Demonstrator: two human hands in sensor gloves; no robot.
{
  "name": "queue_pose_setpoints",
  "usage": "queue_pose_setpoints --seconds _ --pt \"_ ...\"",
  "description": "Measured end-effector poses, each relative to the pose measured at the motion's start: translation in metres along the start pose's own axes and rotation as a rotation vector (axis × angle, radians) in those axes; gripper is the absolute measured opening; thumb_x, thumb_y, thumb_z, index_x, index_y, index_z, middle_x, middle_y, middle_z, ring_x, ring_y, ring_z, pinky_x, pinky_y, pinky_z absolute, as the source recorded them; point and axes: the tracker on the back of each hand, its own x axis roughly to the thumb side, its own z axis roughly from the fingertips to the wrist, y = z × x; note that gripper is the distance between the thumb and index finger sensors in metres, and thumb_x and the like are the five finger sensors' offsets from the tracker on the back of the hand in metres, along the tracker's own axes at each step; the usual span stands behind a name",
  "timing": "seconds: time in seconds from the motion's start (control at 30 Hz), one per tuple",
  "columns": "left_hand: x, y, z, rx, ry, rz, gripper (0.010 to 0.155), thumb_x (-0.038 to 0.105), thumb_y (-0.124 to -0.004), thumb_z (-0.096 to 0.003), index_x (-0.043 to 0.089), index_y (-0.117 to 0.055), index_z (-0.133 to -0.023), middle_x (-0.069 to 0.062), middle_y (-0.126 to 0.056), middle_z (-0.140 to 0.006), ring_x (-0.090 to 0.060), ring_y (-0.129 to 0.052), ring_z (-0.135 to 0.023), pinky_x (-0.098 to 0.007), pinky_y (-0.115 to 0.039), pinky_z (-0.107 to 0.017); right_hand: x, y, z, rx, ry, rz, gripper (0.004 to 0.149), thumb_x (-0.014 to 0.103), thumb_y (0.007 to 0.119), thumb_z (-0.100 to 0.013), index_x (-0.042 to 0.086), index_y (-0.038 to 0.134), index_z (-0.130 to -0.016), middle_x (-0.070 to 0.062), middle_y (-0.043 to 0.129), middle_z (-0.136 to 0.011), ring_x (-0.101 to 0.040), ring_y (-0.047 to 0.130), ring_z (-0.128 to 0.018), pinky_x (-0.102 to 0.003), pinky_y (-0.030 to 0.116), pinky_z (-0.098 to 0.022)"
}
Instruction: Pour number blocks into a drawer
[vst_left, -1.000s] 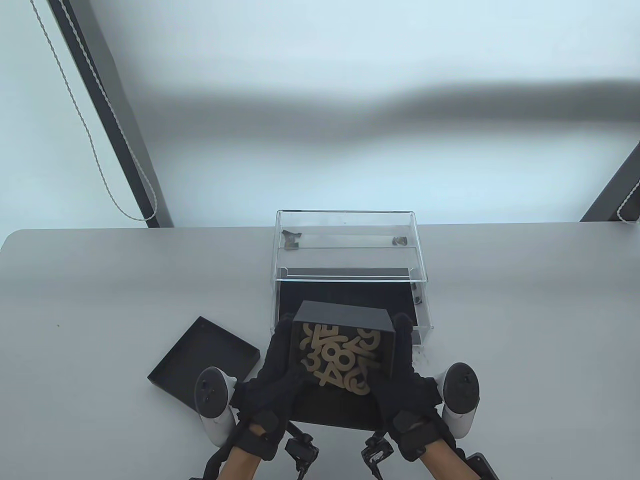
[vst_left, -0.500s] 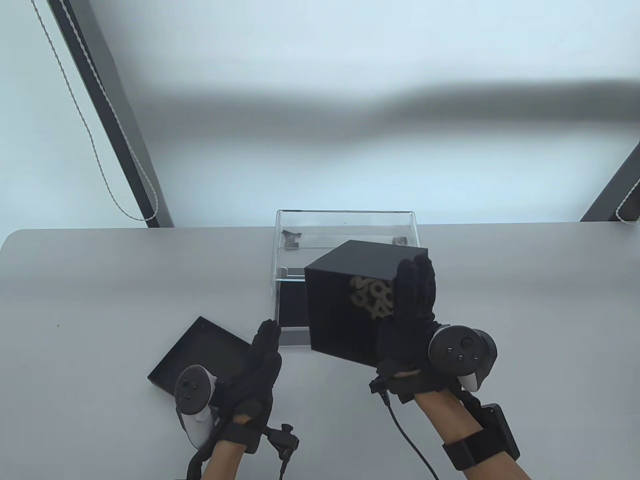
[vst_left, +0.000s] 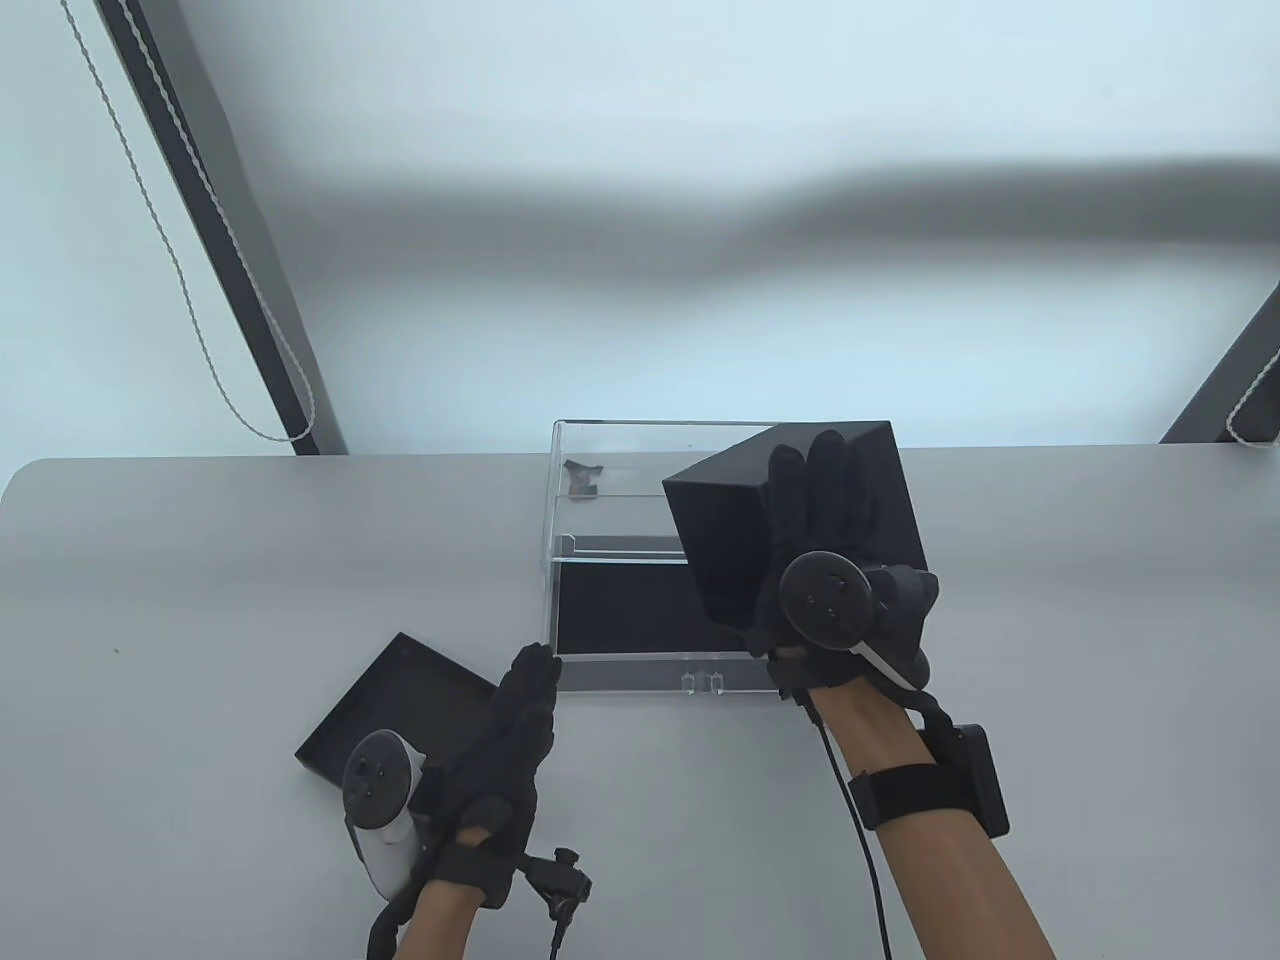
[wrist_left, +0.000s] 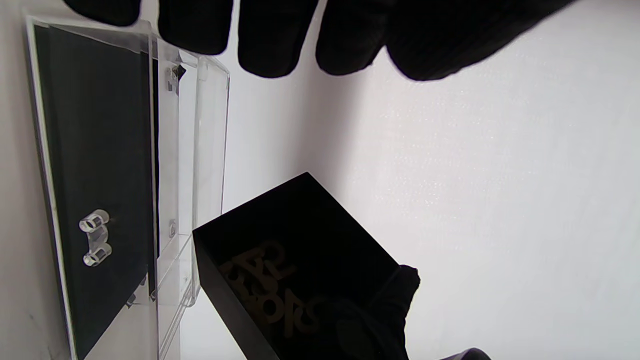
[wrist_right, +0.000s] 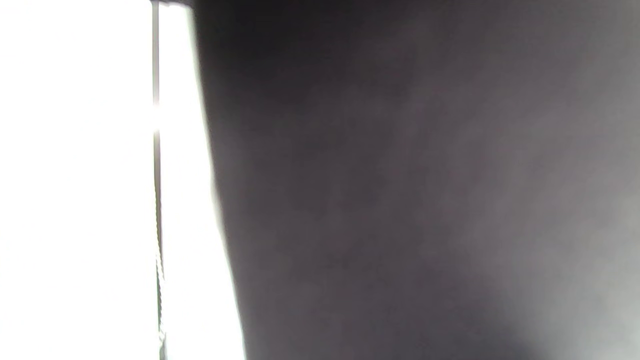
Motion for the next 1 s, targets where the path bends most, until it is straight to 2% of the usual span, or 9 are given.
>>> queue_pose_setpoints --seconds 0.13,0.43,1.0 --pt "-0.001 -0.002 0.000 -0.013 0.010 0.002 0.066 0.055 -0.064 -0.0515 0.031 -0.046 -0.110 -0.010 -0.047 -0.122 -0.047 -0.042 -0.108 -0.071 -0.041 -0.073 0.004 0.012 0.000 0.008 -0.001 0.139 0.088 0.004 0.068 -0.044 0.026 0.005 -0.101 -0.015 0.004 -0.112 -0.046 0.013 -0.106 -0.063 0.028 -0.076" --pt "0.000 -0.003 0.000 -0.022 0.022 0.013 0.065 0.056 -0.063 -0.0516 0.031 -0.047 -0.110 -0.011 -0.048 -0.121 -0.047 -0.043 -0.108 -0.071 -0.041 -0.073 0.008 0.026 0.001 0.012 0.023 0.322 0.088 0.005 0.068 -0.044 0.025 0.004 -0.101 -0.014 0.005 -0.113 -0.044 0.015 -0.106 -0.063 0.029 -0.076" --pt "-0.001 -0.005 0.001 -0.032 0.045 0.014 0.065 0.056 -0.063 -0.0515 0.030 -0.048 -0.109 -0.011 -0.048 -0.121 -0.047 -0.044 -0.107 -0.071 -0.042 -0.072 0.023 0.041 0.002 0.039 0.013 0.443 0.089 0.008 0.068 -0.045 0.026 0.003 -0.102 -0.014 0.005 -0.113 -0.045 0.016 -0.107 -0.066 0.031 -0.075"
